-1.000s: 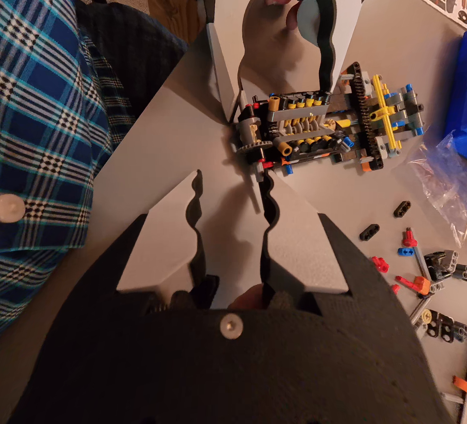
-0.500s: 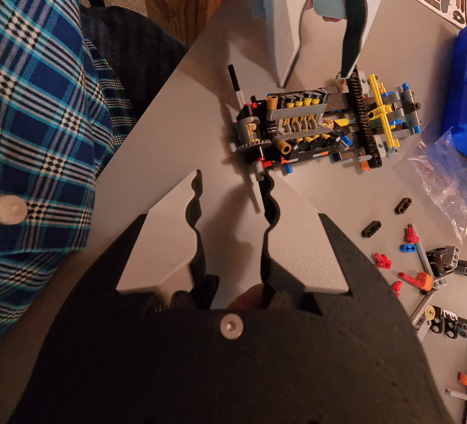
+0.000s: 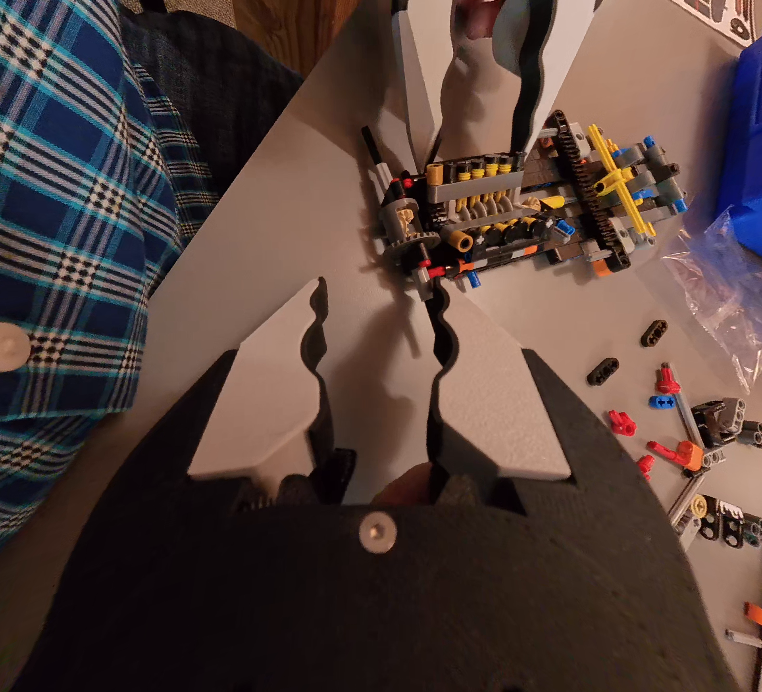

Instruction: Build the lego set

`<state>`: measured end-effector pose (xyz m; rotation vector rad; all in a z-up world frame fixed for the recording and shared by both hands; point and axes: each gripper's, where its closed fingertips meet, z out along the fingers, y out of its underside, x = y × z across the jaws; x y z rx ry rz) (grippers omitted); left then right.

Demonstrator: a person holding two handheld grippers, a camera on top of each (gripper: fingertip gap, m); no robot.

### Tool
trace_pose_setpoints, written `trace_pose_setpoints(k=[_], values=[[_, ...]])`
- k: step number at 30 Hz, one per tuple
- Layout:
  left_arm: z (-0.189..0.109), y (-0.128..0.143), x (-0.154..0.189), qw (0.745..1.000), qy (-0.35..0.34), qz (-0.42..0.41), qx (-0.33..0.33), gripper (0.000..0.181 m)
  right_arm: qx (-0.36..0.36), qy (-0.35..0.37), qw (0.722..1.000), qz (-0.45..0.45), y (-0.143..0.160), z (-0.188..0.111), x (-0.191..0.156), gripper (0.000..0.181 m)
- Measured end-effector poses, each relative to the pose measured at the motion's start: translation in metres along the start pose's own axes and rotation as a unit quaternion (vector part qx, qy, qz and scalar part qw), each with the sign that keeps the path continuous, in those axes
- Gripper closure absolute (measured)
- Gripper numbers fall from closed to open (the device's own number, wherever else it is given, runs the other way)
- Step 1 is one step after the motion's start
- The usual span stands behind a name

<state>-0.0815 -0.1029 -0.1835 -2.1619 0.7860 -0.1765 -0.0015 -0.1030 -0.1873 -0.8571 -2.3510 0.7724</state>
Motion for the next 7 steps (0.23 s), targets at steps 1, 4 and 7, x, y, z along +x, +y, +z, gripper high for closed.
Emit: trace_pose_setpoints(k=[1,4,7], values=[[0.0004,0.0,0.0004,1.0,0.002,0.002,-0.001,0.133,0.0,0.0,1.0,0.0,-0.0001,0.0002,0.0,0.132],[0.003,0.0014,0.0014,1.0,0.006,0.01,-0.007,0.136,0.0,-0.001,1.0,0.001,-0.0001,0.0006,0.0,0.132],[0.0046,0.0006,0.0018,1.0,0.007,0.012,-0.007,0.136,-0.001,-0.001,1.0,0.0,0.0001,0.0007,-0.0001,0.131]])
